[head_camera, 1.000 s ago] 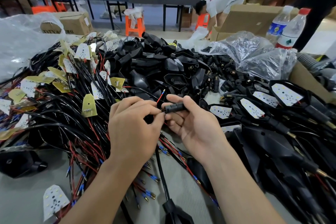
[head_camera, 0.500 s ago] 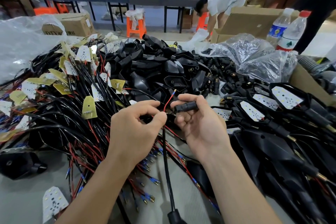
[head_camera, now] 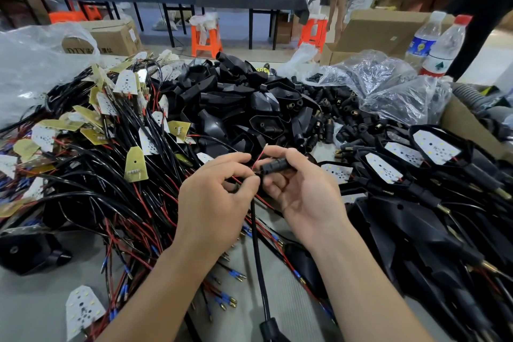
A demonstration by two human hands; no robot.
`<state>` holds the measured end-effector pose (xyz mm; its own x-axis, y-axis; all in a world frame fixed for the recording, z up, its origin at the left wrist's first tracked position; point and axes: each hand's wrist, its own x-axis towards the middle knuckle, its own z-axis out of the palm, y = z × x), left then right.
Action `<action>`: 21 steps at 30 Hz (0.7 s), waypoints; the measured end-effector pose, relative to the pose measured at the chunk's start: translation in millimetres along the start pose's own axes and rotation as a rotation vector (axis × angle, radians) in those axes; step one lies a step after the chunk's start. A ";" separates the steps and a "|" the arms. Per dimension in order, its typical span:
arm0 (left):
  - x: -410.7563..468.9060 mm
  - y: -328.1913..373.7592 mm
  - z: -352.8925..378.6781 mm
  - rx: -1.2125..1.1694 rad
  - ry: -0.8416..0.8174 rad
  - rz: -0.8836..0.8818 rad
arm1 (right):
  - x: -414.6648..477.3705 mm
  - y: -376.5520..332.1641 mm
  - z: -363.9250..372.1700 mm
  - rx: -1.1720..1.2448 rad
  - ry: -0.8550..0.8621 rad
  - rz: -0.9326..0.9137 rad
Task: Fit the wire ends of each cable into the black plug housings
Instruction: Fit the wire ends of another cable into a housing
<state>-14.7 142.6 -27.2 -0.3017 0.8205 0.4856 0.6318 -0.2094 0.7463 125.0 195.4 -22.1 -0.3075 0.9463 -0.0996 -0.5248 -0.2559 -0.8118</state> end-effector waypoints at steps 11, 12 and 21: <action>-2.2 -4.7 -2.4 0.273 0.128 0.355 | -0.6 3.6 6.8 -0.152 0.029 0.005; -2.0 -3.7 -1.8 0.261 0.122 0.333 | -0.4 4.0 6.7 -0.123 0.033 0.001; 9.5 -12.8 -3.0 -0.139 -0.137 -0.152 | -4.8 1.6 6.1 -0.108 -0.173 -0.046</action>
<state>-27.8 151.5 -30.7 -0.2804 0.9106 0.3035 0.4793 -0.1411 0.8662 120.9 189.2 -19.4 -0.4215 0.9063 0.0314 -0.4561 -0.1820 -0.8711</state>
